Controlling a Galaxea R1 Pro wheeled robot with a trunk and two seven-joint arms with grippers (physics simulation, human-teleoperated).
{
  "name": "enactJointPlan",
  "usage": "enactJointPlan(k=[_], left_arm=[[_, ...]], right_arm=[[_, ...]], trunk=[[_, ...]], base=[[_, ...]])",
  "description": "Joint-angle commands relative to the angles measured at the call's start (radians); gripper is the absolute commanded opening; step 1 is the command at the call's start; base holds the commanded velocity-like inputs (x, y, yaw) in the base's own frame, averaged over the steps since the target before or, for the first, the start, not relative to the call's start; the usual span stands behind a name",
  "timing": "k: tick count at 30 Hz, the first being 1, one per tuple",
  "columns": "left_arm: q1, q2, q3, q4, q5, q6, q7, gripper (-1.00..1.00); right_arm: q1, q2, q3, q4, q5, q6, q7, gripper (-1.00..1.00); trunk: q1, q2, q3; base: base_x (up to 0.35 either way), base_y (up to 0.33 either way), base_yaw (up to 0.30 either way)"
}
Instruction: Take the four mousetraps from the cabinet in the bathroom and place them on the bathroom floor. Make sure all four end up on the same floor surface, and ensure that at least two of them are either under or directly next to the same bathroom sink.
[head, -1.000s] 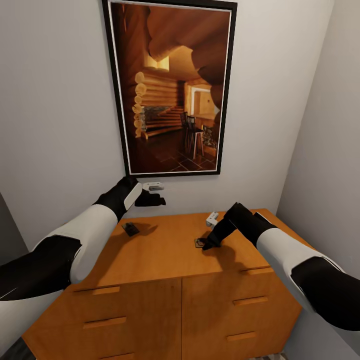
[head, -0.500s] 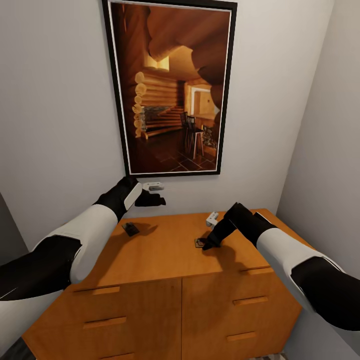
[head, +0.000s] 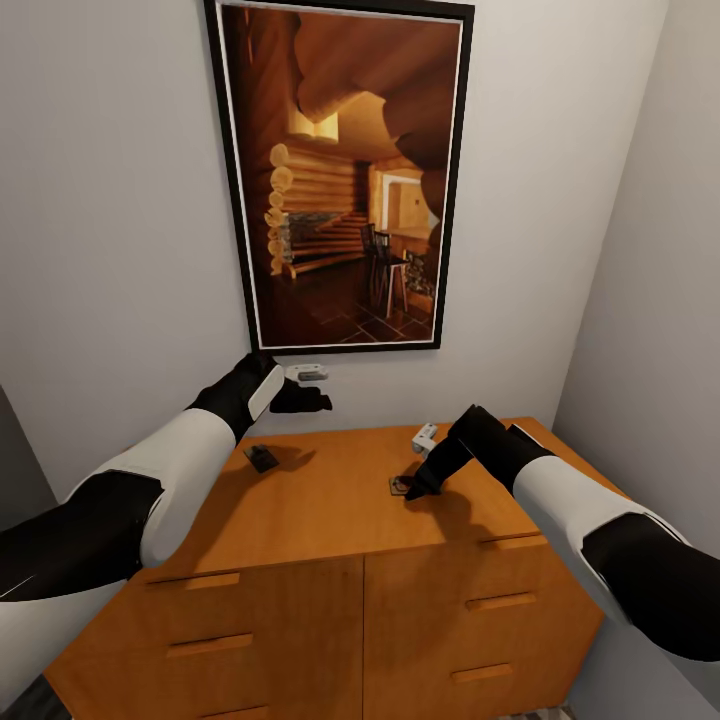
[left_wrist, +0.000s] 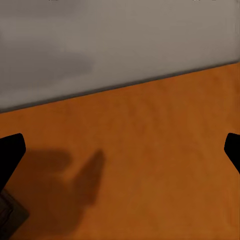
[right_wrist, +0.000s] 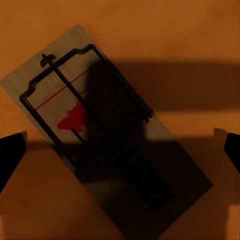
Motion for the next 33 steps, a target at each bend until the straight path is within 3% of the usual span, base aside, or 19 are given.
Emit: enactJointPlan(k=[1,6,7,17,33], left_arm=[[-0.001,0.001,-0.007,-0.001,0.001,0.003,-0.003,1.0],[-0.001,0.001,-0.007,-0.001,0.001,0.003,-0.003,1.0],[-0.001,0.001,-0.007,-0.001,0.001,0.003,-0.003,1.0],[-0.001,0.001,-0.007,-0.002,0.001,0.003,-0.004,1.0],[-0.001,0.0,-0.006,-0.004,0.001,0.001,-0.004,1.0]], right_arm=[[0.021,-0.001,0.005,0.002,0.024,-0.005,0.005,1.0],[0.021,-0.001,0.004,0.002,0.024,-0.005,0.005,1.0],[0.021,-0.001,0.004,0.002,0.024,-0.005,0.005,-1.0],[0.021,0.001,-0.026,0.051,0.025,-0.015,0.005,-1.0],[0.021,0.003,-0.033,0.055,0.028,-0.019,-0.01,-1.0]], trunk=[[0.0,0.0,-0.002],[0.0,0.0,-0.002],[0.0,0.0,-0.002],[0.0,0.0,-0.002],[0.0,0.0,-0.002]], base=[[0.0,0.0,0.0],[0.0,0.0,0.0],[0.0,0.0,0.0],[0.0,0.0,0.0],[0.0,0.0,0.0]])
